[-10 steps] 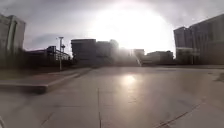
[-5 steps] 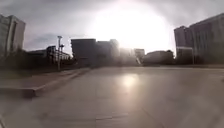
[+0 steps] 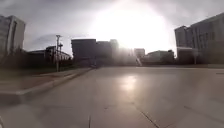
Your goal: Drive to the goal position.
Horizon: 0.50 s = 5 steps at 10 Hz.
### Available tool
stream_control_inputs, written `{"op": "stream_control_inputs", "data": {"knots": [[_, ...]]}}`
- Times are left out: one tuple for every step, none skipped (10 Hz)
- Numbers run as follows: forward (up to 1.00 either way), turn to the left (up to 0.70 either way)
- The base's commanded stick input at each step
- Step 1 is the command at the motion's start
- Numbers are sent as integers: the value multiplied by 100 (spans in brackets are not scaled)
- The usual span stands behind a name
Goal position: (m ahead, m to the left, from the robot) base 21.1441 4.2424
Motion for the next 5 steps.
{"op": "stream_control_inputs", "data": {"knots": [[85, 0], [85, 0], [85, 0], [85, 0], [85, 0]]}}
